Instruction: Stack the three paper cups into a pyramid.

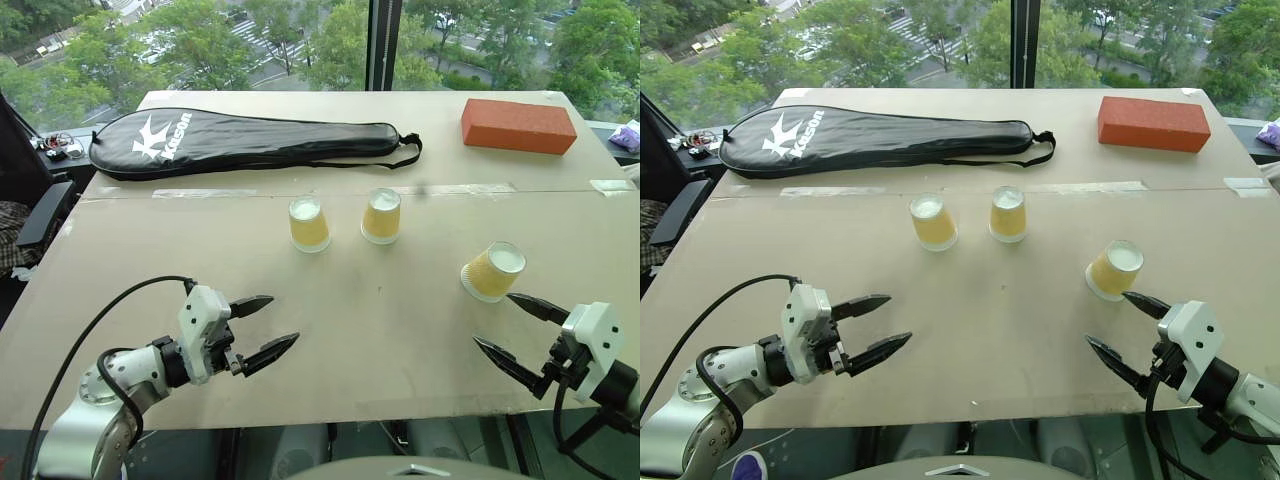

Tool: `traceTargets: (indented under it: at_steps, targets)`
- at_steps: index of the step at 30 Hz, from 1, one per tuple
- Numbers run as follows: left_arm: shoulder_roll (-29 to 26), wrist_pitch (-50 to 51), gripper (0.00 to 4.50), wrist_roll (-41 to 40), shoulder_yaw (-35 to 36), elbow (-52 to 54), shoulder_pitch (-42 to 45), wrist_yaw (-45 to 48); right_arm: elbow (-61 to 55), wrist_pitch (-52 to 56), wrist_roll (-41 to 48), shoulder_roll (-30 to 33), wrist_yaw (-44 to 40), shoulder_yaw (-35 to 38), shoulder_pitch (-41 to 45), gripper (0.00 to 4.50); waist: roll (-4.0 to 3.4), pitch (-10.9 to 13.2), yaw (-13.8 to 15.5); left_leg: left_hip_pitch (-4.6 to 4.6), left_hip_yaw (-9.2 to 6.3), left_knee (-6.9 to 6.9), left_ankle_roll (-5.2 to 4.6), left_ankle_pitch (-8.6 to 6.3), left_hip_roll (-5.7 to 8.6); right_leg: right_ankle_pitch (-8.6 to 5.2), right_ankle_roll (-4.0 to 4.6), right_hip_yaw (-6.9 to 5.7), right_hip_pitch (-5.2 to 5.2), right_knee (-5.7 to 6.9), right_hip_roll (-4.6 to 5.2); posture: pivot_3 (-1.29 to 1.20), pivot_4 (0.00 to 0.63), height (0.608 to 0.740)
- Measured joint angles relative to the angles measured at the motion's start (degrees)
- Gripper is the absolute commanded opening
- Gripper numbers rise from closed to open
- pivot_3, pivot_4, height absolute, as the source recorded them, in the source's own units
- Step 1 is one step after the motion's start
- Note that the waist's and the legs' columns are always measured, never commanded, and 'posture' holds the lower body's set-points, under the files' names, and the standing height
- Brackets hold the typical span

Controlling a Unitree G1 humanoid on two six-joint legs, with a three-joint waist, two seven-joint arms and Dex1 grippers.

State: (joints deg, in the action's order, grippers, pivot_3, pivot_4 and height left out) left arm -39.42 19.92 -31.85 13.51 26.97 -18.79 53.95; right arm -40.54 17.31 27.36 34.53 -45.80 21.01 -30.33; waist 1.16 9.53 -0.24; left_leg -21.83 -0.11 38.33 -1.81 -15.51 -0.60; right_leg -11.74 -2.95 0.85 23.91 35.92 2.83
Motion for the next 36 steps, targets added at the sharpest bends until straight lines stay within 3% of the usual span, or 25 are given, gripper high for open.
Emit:
traceTargets:
  at_steps: [3,13,22,23,24,26,28,31,36]
  targets:
    - [0.36,-0.04,4.5,0.19,-0.21,-0.88,1.86,-0.55,0.41,-0.67,-0.19,-0.31,0.09,-0.33,0.57,4.46,0.0,0.0,0.24,0.02,-0.03,0.02,0.0,0.0,0.01,0.0,0.0,-0.03,-0.02,0.0,0.0,0.0,0.15,0.74]
    - [3.23,7.28,4.5,3.49,-2.74,-8.29,23.62,-14.54,-3.75,0.13,3.61,-1.04,1.99,-7.4,10.12,4.46,0.01,0.0,0.95,-0.01,-0.09,0.04,-0.01,0.0,0.1,0.14,0.2,-0.06,-0.07,0.0,-0.08,0.0,0.15,0.74]
    - [8.29,5.09,4.5,12.52,-14.36,-30.59,45.21,-13.76,-4.95,0.69,2.35,-0.71,5.1,-9.51,11.01,4.46,0.08,0.01,0.92,-0.02,-0.14,0.07,-0.01,0.01,0.3,0.18,0.21,-0.1,-0.13,-0.01,-0.08,0.0,0.15,0.74]
    - [9.47,3.92,3.96,12.99,-14.95,-33.44,47.02,-12.9,-5.32,0.72,2.14,-0.72,5.42,-9.61,10.67,4.5,0.08,0.01,0.89,-0.04,-0.14,0.07,-0.02,0.01,0.3,0.19,0.21,-0.09,-0.11,-0.01,-0.09,0.0,0.15,0.74]
    - [9.93,2.89,3.74,13.49,-15.69,-35.18,48.03,-12.22,-5.76,0.72,2.01,-0.73,5.71,-9.75,10.36,4.5,0.08,0.01,0.87,-0.04,-0.14,0.07,-0.01,0.01,0.29,0.22,0.15,-0.1,-0.1,-0.01,-0.1,0.0,0.15,0.74]
    - [11.06,-0.09,2.79,14.88,-17.04,-39.8,50.64,-10.17,-6.72,0.61,1.08,-0.74,6.36,-9.93,8.99,4.5,0.08,0.01,0.93,-0.05,-0.13,0.06,-0.02,0.01,0.29,0.27,0.08,-0.14,-0.1,-0.01,-0.13,0.0,0.15,0.74]
    - [11.14,-2.38,2.13,15.69,-17.37,-42.61,51.89,-8.41,-6.99,0.37,0.16,-0.83,7.02,-9.91,7.7,4.5,0.08,0.01,0.89,-0.04,-0.14,0.06,-0.01,0.01,0.27,0.25,0.11,-0.12,-0.1,-0.01,-0.14,0.0,0.15,0.74]
    - [10.44,-3.02,2.13,14.68,-17.06,-42.71,51.25,-4.36,-7.22,0.04,-0.5,-1.31,8.12,-9.92,6.84,4.5,0.08,0.01,0.84,-0.03,-0.14,0.06,-0.02,0.01,0.23,0.19,0.2,-0.09,-0.1,0.0,-0.14,0.0,0.15,0.74]
    - [4.89,0.95,2.13,8.33,-16.13,-31.72,42.86,6.46,-7.83,-0.59,-2.26,-2.31,9.08,-10.14,5.0,4.5,0.06,0.02,0.43,-0.05,-0.13,0.04,-0.01,0.01,0.04,0.17,0.23,-0.06,-0.06,0.0,-0.09,0.0,0.15,0.74]
